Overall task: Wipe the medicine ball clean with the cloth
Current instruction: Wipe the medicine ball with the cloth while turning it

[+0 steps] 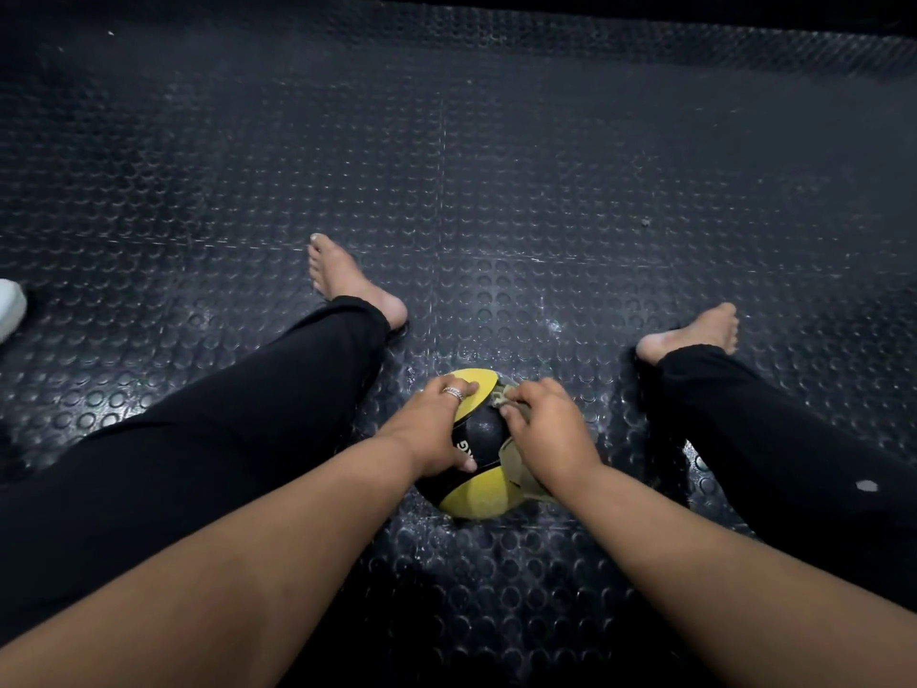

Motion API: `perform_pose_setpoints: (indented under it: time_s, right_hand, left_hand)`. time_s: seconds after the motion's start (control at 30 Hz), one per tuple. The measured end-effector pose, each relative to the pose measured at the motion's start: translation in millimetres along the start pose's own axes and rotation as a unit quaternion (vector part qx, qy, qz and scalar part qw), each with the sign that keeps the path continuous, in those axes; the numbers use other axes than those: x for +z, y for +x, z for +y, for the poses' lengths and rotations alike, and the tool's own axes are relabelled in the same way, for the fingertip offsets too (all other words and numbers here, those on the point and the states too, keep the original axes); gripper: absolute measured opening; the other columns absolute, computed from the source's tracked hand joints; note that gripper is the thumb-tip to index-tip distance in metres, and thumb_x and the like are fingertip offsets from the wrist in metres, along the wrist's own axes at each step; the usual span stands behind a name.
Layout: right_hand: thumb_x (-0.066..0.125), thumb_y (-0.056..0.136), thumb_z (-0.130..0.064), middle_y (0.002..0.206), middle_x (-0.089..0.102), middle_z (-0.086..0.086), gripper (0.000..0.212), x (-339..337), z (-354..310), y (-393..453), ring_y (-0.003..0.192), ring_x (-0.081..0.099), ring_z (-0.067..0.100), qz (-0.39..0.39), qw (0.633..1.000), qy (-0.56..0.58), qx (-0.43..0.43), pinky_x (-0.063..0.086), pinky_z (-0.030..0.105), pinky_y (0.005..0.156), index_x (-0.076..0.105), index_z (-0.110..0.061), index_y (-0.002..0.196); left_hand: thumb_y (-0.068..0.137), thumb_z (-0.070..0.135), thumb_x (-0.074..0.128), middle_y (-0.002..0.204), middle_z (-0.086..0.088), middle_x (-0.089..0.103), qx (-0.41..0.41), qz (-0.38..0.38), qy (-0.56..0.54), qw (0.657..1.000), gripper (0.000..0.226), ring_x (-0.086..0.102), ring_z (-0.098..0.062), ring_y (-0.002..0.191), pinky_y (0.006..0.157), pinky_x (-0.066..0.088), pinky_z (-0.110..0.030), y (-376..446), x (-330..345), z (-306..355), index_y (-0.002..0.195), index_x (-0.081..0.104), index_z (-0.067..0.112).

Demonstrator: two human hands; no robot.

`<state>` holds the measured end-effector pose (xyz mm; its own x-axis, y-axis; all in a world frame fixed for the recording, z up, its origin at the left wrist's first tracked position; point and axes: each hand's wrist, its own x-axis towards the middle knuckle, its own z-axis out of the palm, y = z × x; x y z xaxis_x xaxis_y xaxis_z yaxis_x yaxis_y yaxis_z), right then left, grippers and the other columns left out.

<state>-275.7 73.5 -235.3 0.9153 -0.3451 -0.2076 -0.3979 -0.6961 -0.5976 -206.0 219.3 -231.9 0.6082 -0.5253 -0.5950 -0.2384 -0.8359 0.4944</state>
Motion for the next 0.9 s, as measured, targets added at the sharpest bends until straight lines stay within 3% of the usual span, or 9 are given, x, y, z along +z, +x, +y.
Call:
perform_pose_setpoints:
  time_s: [0.1, 0.27, 0.43, 0.6, 0.7, 0.8, 0.9]
  right_hand:
    - [0.056, 0.091, -0.019, 0.097, 0.048, -0.002, 0.015, 4, 4, -17, 0.093, 0.051, 0.019, 0.014, 0.999, -0.029, -0.041, 0.044, 0.03, 0.083, 0.063, -0.012, 0.102]
    - [0.064, 0.086, -0.019, 0.091, 0.053, 0.002, 0.011, -1, 18, -33, 0.085, 0.054, 0.022, -0.058, 0.984, -0.082, -0.148, 0.051, 0.039, 0.072, 0.065, -0.011, 0.094]
    - [0.058, 0.091, -0.021, 0.093, 0.045, -0.007, 0.015, -1, 14, -27, 0.093, 0.051, 0.018, 0.006, 0.999, -0.019, -0.029, 0.042, 0.028, 0.085, 0.065, -0.011, 0.099]
    - [0.06, 0.09, -0.022, 0.092, 0.046, -0.007, 0.015, 2, 14, -44, 0.092, 0.052, 0.016, -0.037, 0.998, -0.02, -0.055, 0.044, 0.029, 0.082, 0.066, -0.012, 0.099]
    - [0.064, 0.087, -0.019, 0.09, 0.05, -0.007, 0.011, 1, 17, -44, 0.089, 0.052, 0.013, -0.053, 0.998, 0.004, -0.034, 0.043, 0.024, 0.079, 0.067, -0.012, 0.093]
    - [0.068, 0.083, -0.014, 0.089, 0.06, -0.003, 0.002, -1, 20, -38, 0.088, 0.058, 0.014, -0.043, 0.99, 0.121, 0.058, 0.042, 0.021, 0.076, 0.068, -0.016, 0.084]
    - [0.067, 0.083, -0.015, 0.096, 0.068, 0.001, 0.007, -8, 28, -24, 0.089, 0.061, 0.014, 0.048, 0.972, 0.181, 0.145, 0.041, 0.02, 0.078, 0.066, -0.022, 0.082]
  left_hand:
    - [0.072, 0.027, 0.086, 0.154, 0.008, 0.018, -0.002, -0.003, 0.001, 1.0, 0.101, 0.033, -0.022, 0.139, 0.114, 0.032, -0.036, 2, -1, 1, 0.152, 0.024, 0.033]
    - [0.07, 0.026, 0.087, 0.153, 0.007, 0.019, -0.002, -0.003, -0.004, 1.0, 0.101, 0.036, -0.021, 0.137, 0.113, 0.031, -0.031, 4, -1, -1, 0.151, 0.026, 0.031]
    - [0.068, 0.03, 0.088, 0.152, 0.005, 0.02, -0.011, 0.013, -0.005, 1.0, 0.104, 0.038, -0.023, 0.136, 0.114, 0.033, -0.038, -2, 6, 2, 0.151, 0.026, 0.029]
    - [0.075, 0.043, 0.08, 0.14, 0.001, 0.032, -0.006, 0.034, -0.012, 0.999, 0.08, 0.036, -0.019, 0.133, 0.109, 0.033, -0.028, -7, 2, 4, 0.141, 0.04, 0.023]
    - [0.076, 0.041, 0.08, 0.132, -0.003, 0.041, -0.004, 0.069, 0.005, 0.998, 0.071, 0.038, -0.02, 0.131, 0.108, 0.031, -0.027, -2, 0, 11, 0.134, 0.047, 0.017]
    - [0.079, 0.033, 0.08, 0.147, -0.005, 0.038, 0.01, 0.068, 0.008, 0.998, 0.079, 0.036, -0.024, 0.137, 0.113, 0.028, -0.029, 0, 4, 16, 0.145, 0.039, 0.018]
    - [0.091, 0.03, 0.067, 0.16, -0.005, 0.021, 0.034, 0.046, 0.047, 0.997, 0.078, 0.018, -0.022, 0.147, 0.12, 0.016, -0.031, 3, 10, 18, 0.154, 0.024, 0.017]
